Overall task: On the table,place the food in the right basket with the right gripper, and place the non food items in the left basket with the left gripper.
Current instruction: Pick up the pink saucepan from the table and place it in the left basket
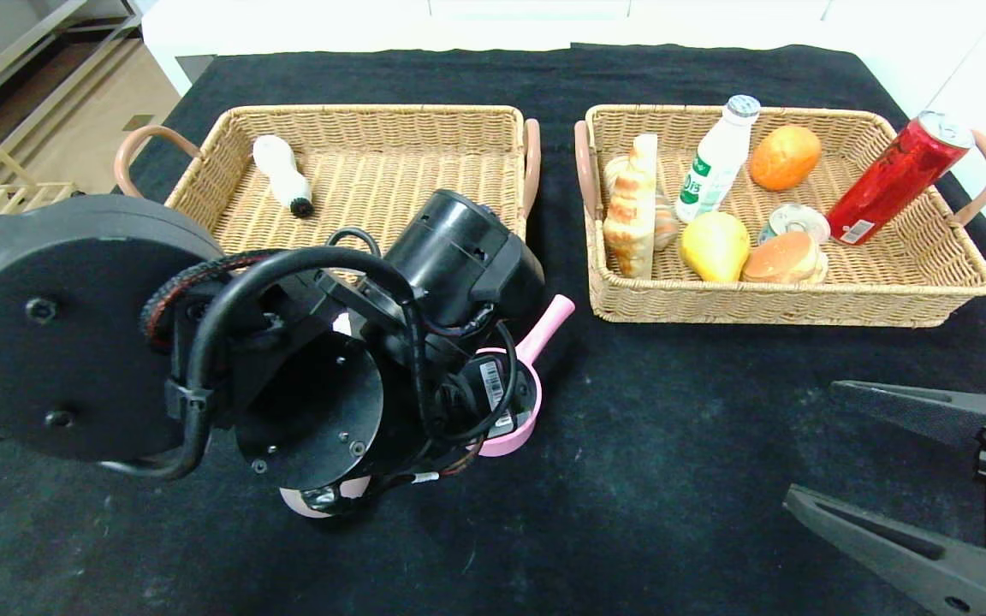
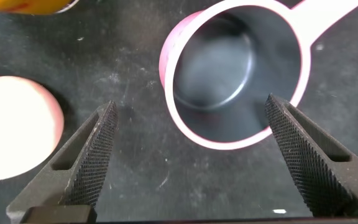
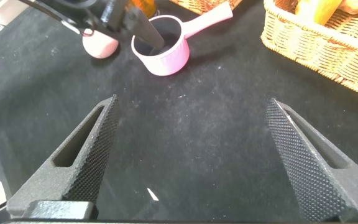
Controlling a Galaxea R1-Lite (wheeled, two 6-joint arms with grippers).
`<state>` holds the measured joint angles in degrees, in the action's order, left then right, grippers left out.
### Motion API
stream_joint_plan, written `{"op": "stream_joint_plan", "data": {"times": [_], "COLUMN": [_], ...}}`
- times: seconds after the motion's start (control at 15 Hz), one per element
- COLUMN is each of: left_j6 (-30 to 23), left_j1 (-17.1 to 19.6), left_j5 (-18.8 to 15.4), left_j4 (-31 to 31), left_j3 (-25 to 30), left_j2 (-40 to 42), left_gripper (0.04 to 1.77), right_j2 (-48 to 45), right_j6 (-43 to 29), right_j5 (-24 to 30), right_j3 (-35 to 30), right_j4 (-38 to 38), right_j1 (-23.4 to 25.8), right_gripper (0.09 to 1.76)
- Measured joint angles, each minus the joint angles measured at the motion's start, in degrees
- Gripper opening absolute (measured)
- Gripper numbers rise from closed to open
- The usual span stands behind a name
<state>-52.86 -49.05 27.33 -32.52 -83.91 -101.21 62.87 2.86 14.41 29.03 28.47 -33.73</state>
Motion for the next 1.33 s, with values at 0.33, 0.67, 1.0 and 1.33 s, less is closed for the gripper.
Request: {"op": "stream_joint_plan", "data": {"times": [0.33,0.67,1.0,1.33], "left_j6": [-0.17,-0.41,-0.45,-0.20], "left_j1": [0.00,0.40,0.96,0.94], "left_j5": [1.39,1.33,1.00,1.30], "left_j4": [0.02,0.02,2.90,2.95], "left_j3": [-0.60,-0.79,-0.35,-0.27], "left_j2": [-1.63,-2.38,-3.04,-3.82], "left_gripper": [1.72,1.72,1.72,1.30], "right_j2": [0.02,0.11,0.24,0.41], "right_j6": [-0.02,0.00,0.00,-0.02], "right_j5": [-0.02,0.00,-0.09,-0.02], "right_j3": [0.07,0.07,-0.06,0.11], "right_j4": [0.00,-0.05,-0.07,0.00], "right_j1": [0.06,0.11,0.09,0.77], "right_gripper": [1.71,1.71,1.71,1.71]}}
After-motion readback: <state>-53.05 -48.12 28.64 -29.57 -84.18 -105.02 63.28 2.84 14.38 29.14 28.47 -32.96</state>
